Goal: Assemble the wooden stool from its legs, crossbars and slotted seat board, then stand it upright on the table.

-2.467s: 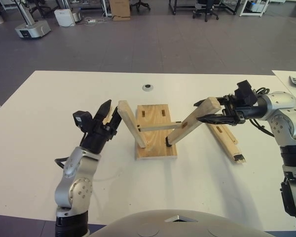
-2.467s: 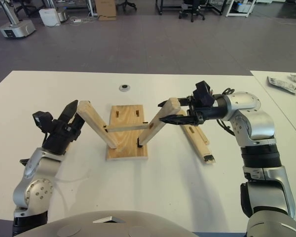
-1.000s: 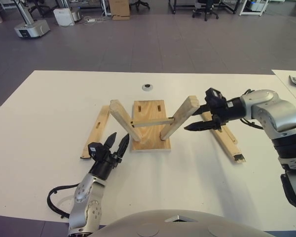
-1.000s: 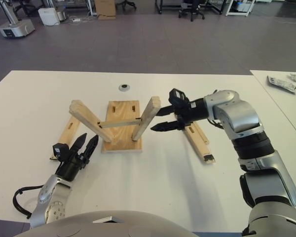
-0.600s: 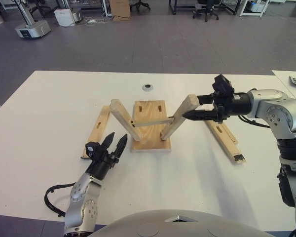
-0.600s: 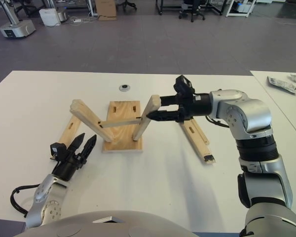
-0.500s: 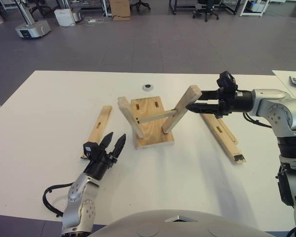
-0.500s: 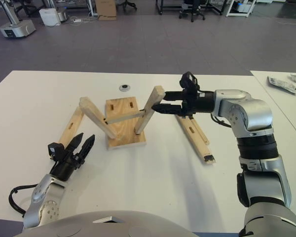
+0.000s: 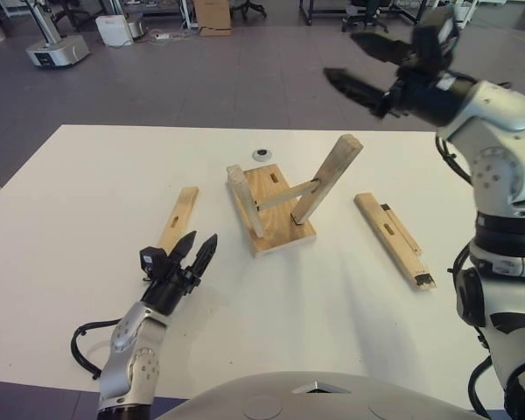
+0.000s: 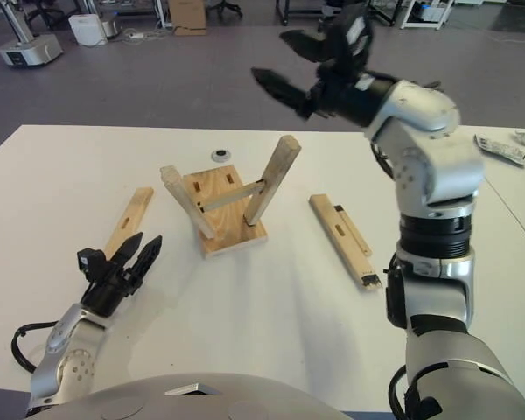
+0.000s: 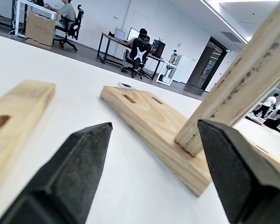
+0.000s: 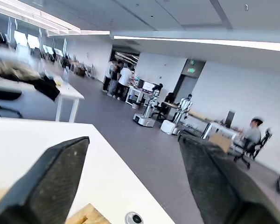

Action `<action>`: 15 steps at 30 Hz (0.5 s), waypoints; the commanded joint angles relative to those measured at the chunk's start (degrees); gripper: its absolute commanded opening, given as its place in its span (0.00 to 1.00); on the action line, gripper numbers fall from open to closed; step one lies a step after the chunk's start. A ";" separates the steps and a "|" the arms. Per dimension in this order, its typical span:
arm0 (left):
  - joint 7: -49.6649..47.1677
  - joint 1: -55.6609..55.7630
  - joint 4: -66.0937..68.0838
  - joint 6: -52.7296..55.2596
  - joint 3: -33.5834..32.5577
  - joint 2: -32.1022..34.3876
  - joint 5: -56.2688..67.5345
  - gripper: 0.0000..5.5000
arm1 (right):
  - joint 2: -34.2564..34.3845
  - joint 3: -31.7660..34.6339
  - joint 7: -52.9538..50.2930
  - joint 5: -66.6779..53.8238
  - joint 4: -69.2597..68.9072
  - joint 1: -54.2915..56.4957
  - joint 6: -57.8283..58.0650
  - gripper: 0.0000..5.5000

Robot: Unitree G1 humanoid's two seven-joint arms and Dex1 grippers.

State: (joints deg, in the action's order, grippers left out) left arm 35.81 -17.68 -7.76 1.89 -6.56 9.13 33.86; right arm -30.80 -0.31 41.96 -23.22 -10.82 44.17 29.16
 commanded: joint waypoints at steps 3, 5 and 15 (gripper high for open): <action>1.12 1.31 5.18 -3.19 0.59 -1.32 -2.22 0.61 | -2.18 -26.41 -12.13 39.54 0.65 -9.38 -18.61 0.64; 1.83 0.66 4.85 -3.44 0.37 -0.94 -1.85 0.61 | -1.86 -29.14 -15.20 46.37 2.02 -11.29 -19.78 0.64; 6.08 0.64 9.78 -6.31 -2.51 -0.40 -0.72 0.61 | 1.11 -34.60 -14.22 61.07 5.29 -16.53 -22.66 0.64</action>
State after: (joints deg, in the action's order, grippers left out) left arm 40.74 -18.15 -0.76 -3.24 -8.30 8.54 33.18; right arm -31.65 -34.32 25.61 39.64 -9.94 30.80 5.58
